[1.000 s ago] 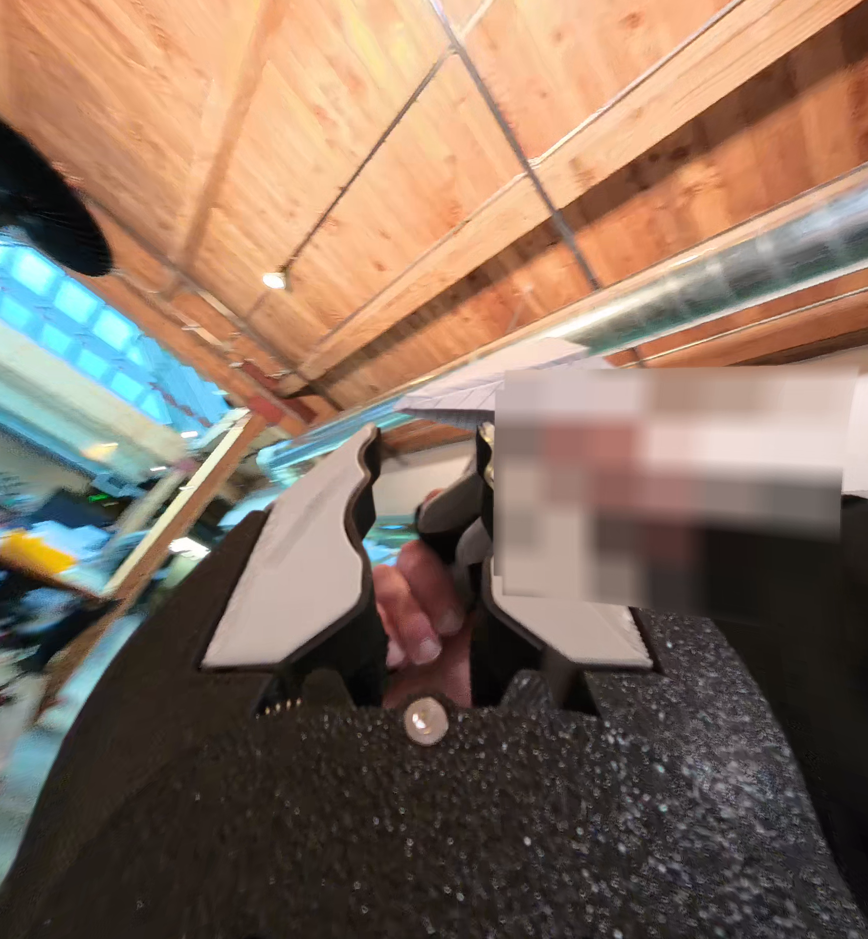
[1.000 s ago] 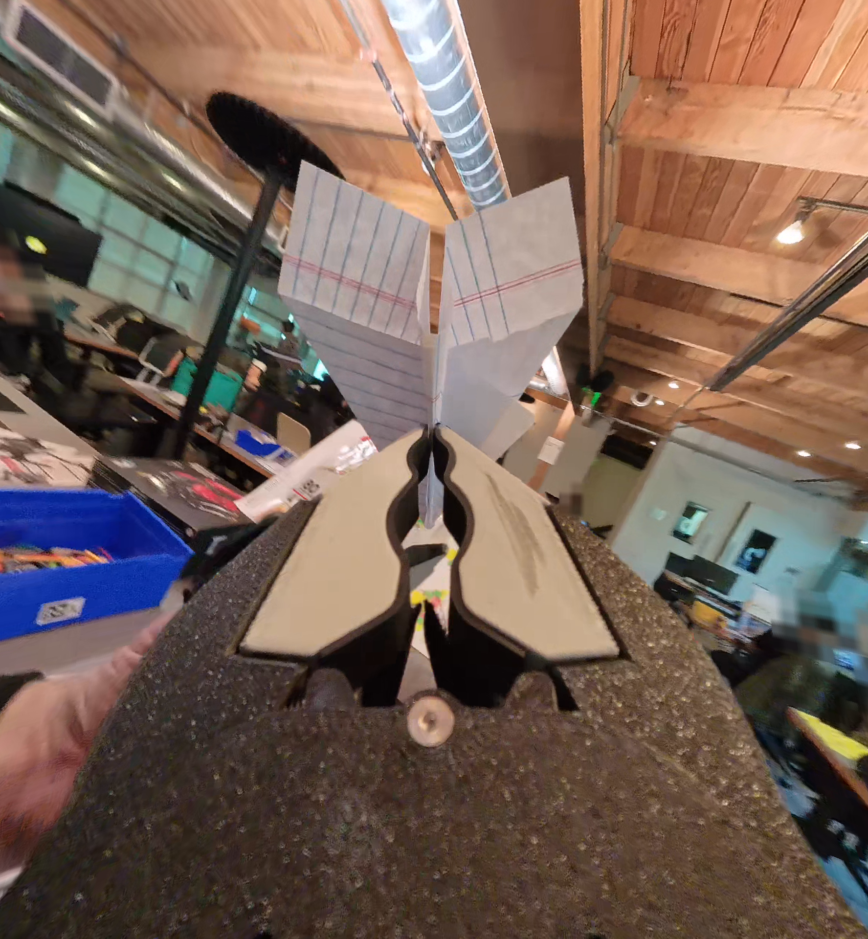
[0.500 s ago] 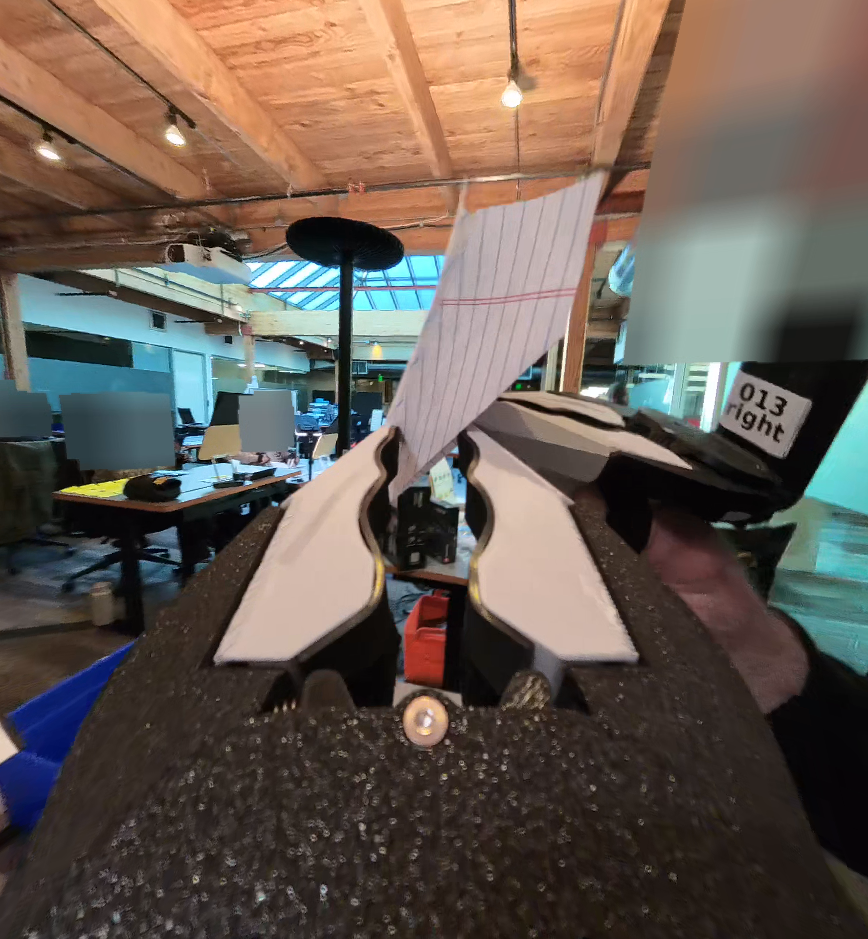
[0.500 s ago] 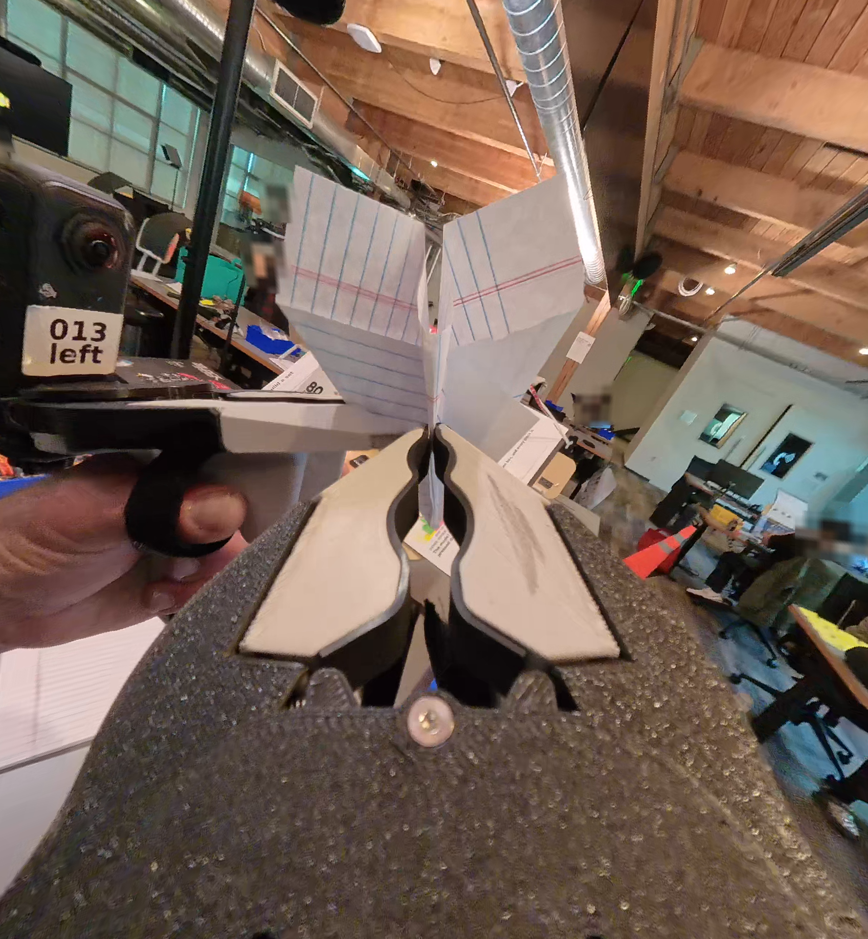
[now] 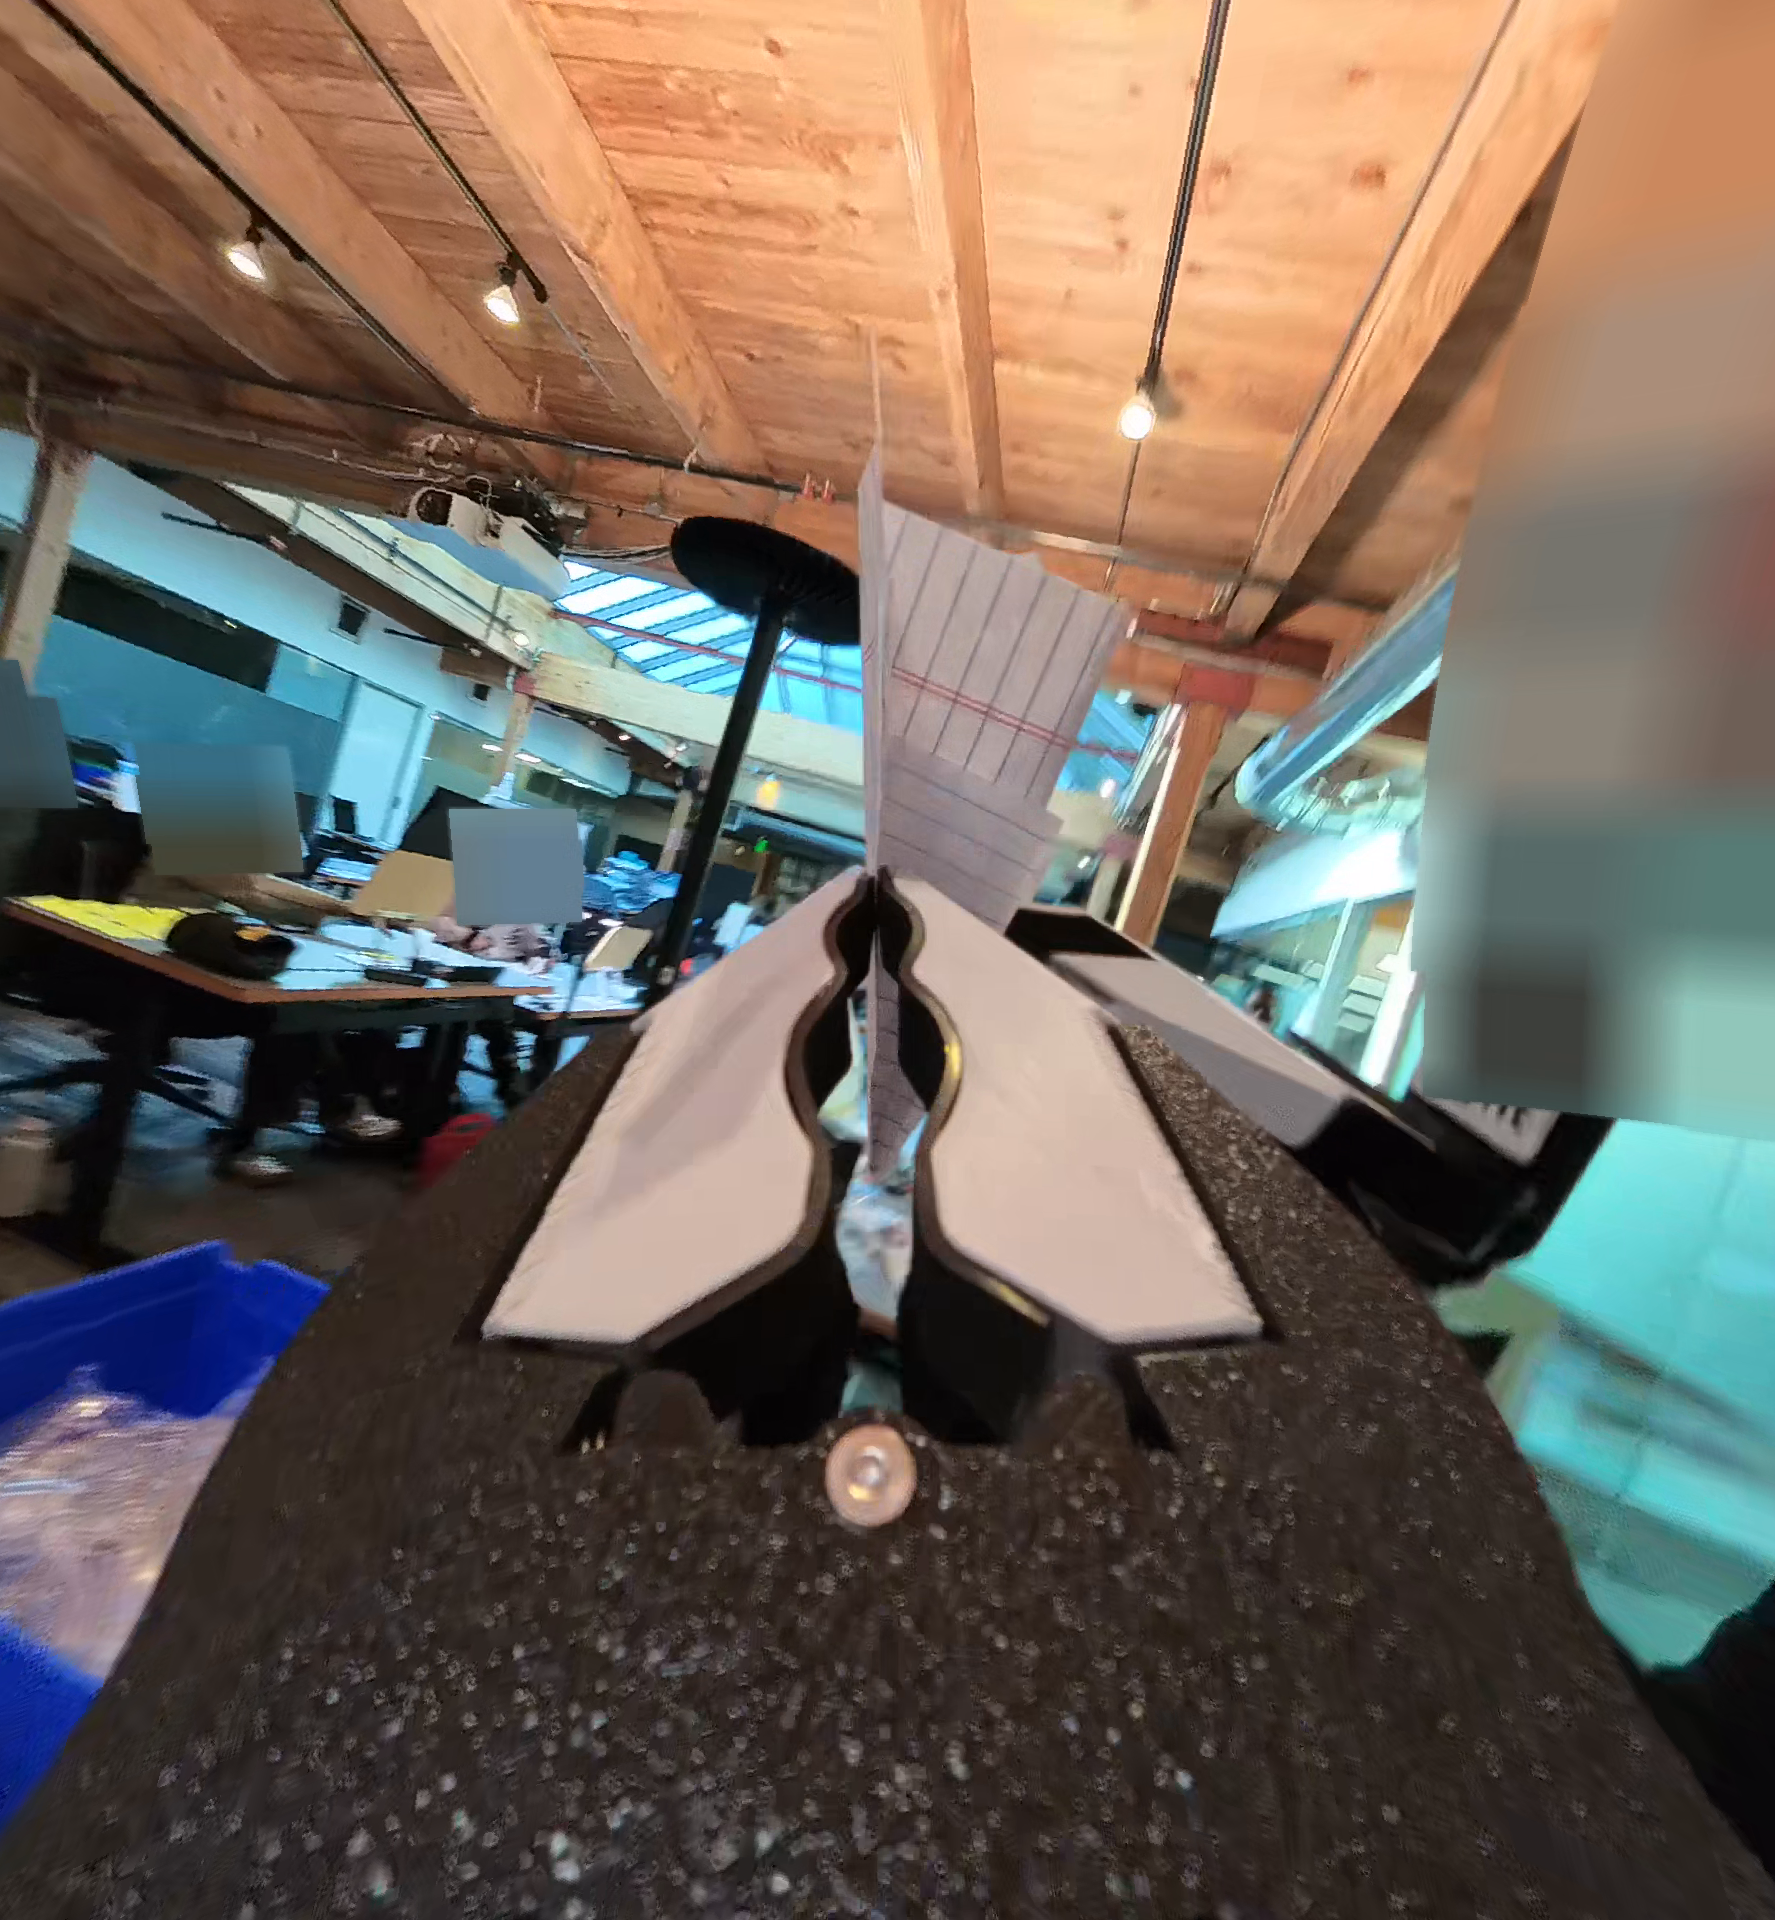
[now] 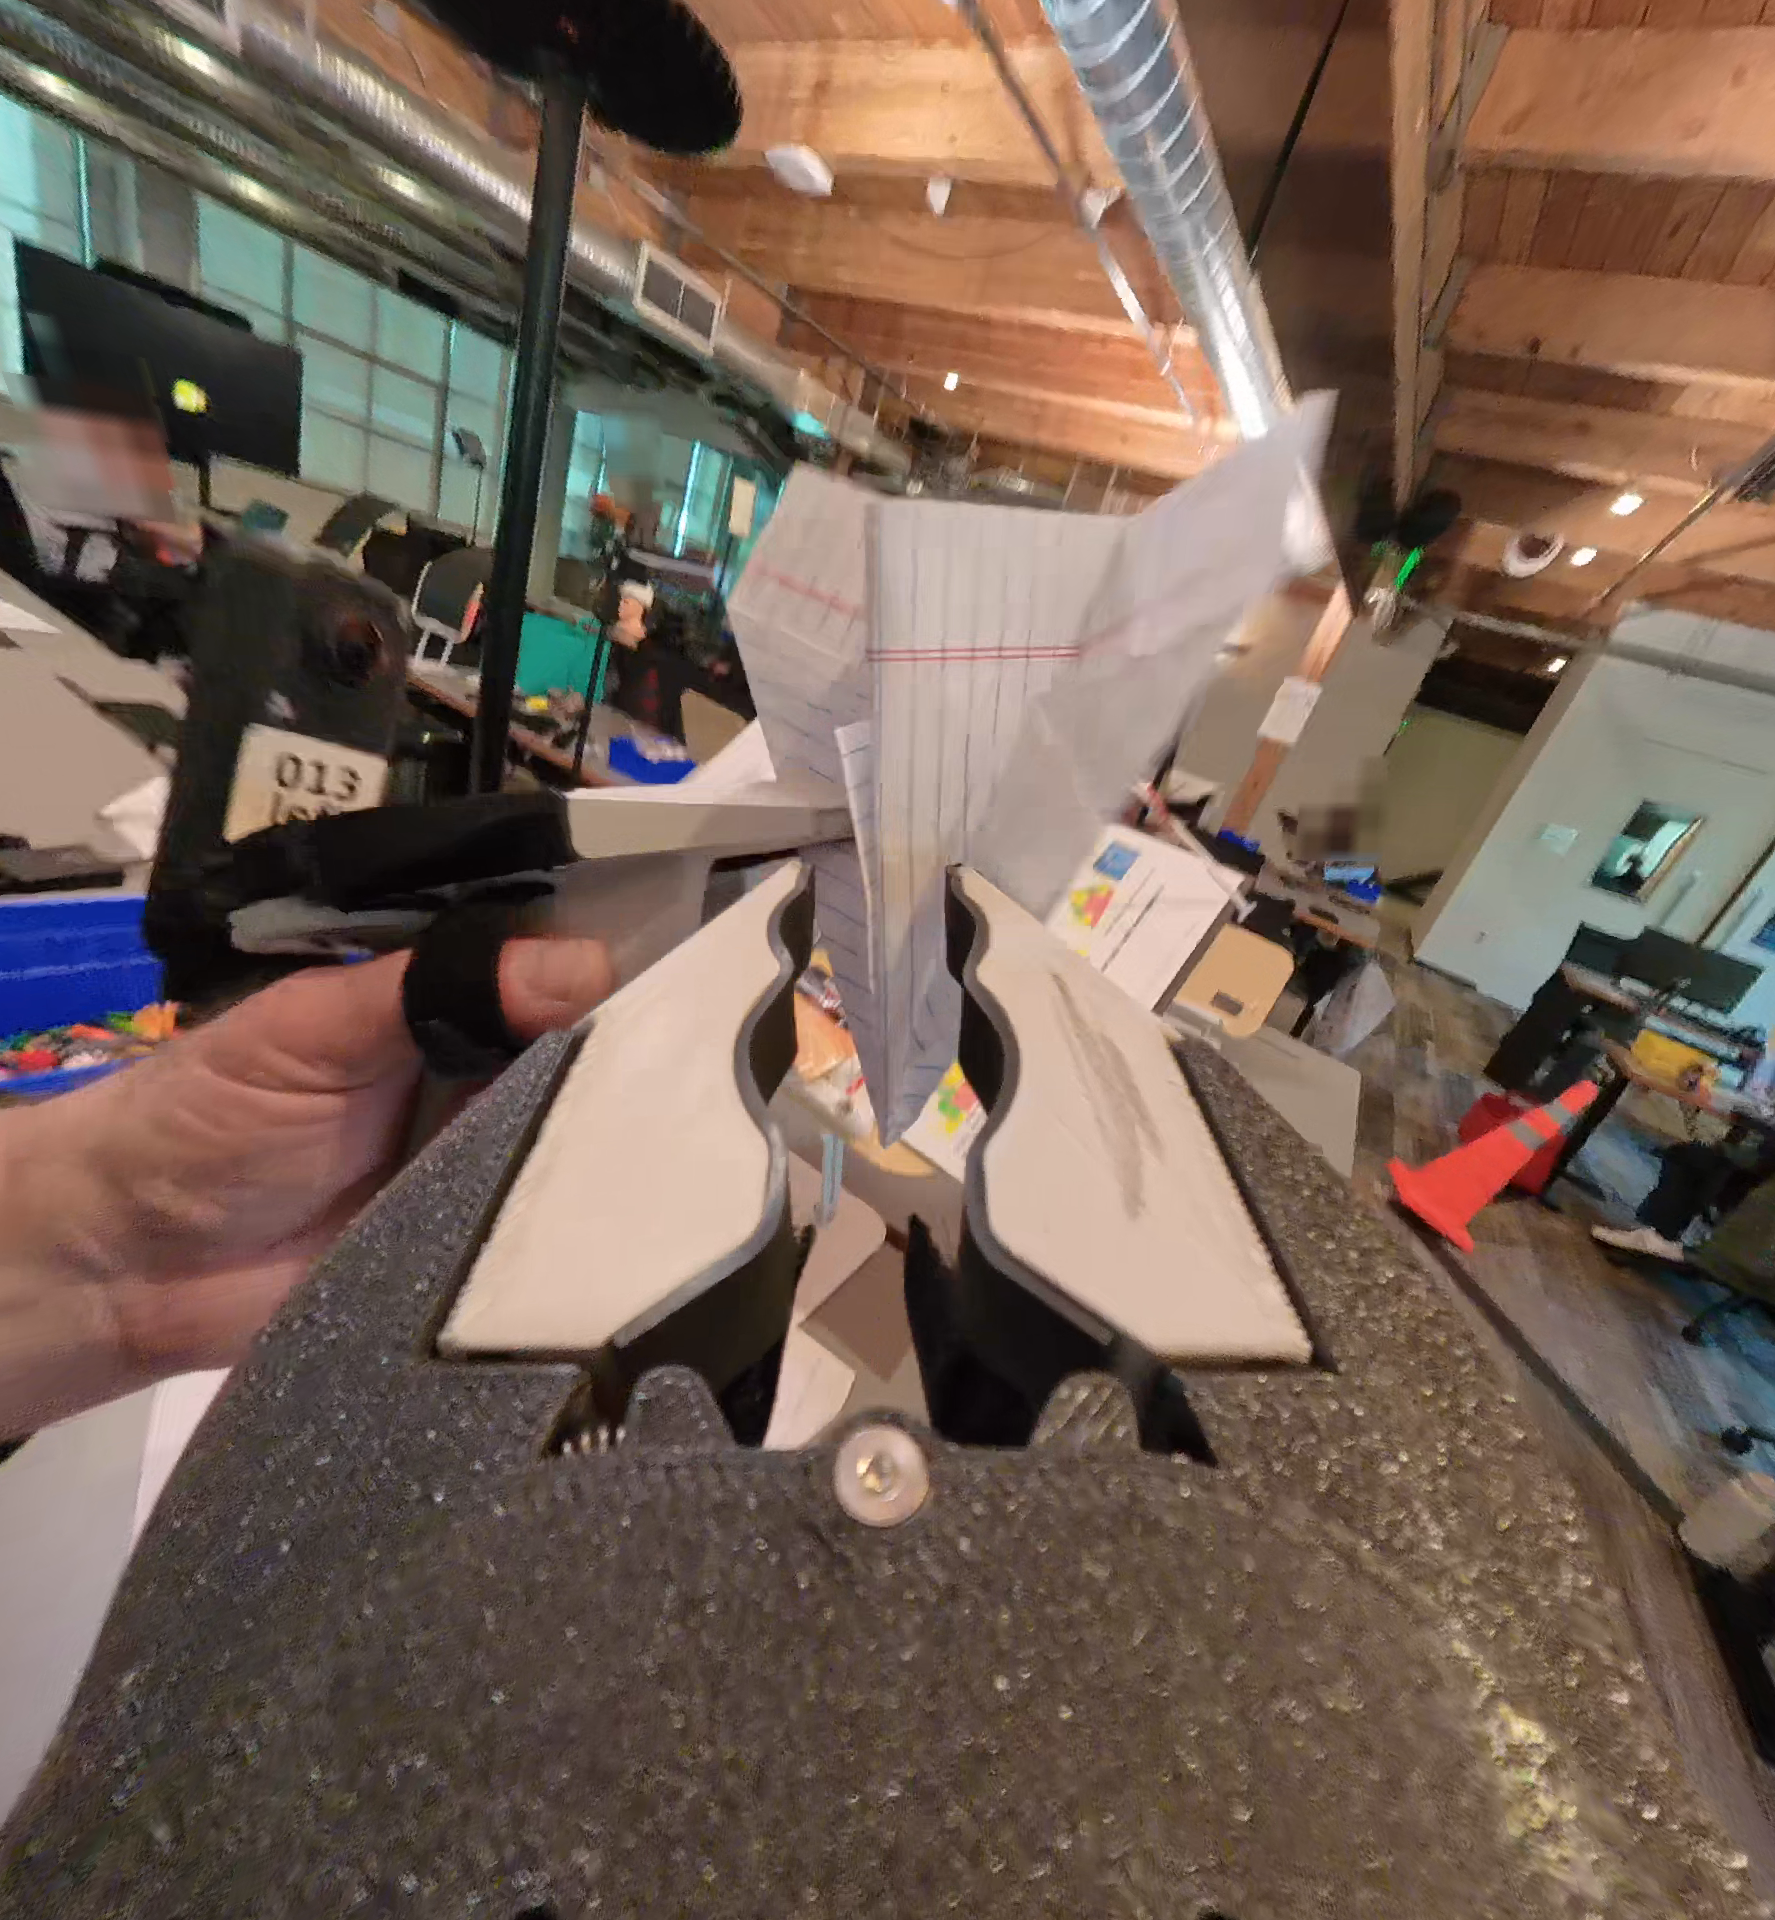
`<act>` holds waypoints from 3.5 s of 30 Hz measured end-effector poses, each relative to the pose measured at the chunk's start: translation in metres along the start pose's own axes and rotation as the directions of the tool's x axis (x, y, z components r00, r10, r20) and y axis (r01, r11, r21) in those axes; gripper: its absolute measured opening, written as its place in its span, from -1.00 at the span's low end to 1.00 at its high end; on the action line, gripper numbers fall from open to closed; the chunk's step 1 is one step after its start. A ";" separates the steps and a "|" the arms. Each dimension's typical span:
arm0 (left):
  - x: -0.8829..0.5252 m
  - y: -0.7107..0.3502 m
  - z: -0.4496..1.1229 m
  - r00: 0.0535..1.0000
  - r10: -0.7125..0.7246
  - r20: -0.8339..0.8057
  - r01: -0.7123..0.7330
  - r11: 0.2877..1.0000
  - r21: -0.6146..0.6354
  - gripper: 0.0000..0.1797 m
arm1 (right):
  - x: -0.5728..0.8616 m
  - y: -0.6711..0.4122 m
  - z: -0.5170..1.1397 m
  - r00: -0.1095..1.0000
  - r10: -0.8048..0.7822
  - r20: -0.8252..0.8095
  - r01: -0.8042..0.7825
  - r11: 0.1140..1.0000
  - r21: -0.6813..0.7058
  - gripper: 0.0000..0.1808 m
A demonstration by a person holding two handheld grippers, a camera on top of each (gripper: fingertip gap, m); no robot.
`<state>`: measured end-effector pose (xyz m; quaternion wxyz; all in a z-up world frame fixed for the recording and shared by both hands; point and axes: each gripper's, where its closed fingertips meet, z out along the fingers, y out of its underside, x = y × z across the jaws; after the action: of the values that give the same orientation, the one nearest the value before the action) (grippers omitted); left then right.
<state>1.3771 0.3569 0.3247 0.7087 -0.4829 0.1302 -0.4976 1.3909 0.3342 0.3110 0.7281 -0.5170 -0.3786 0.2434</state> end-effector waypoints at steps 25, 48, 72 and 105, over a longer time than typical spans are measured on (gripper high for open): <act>0.001 0.010 0.016 0.993 -0.111 -0.035 0.112 0.994 0.013 -1.00 | 0.020 -0.005 -0.014 0.991 -0.038 -0.129 0.053 0.993 0.109 -0.71; -0.001 0.013 0.021 0.997 -0.071 -0.006 0.071 0.997 -0.006 -1.00 | 0.025 0.001 -0.023 0.980 0.008 -0.201 0.023 0.988 0.154 -0.65; 0.002 0.014 0.026 0.998 -0.069 -0.007 0.069 0.998 -0.011 -1.00 | 0.026 0.000 -0.029 0.978 0.022 -0.208 0.017 0.983 0.183 -0.68; 0.014 0.027 0.031 0.984 0.176 -0.010 -0.176 0.976 -0.127 -1.00 | 0.030 0.015 -0.008 0.992 0.081 -0.095 -0.071 0.992 0.101 -1.00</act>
<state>1.4203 0.3631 0.3220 0.7177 -0.5140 0.2037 -0.4234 1.4161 0.3572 0.3048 0.7606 -0.5063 -0.3096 0.2631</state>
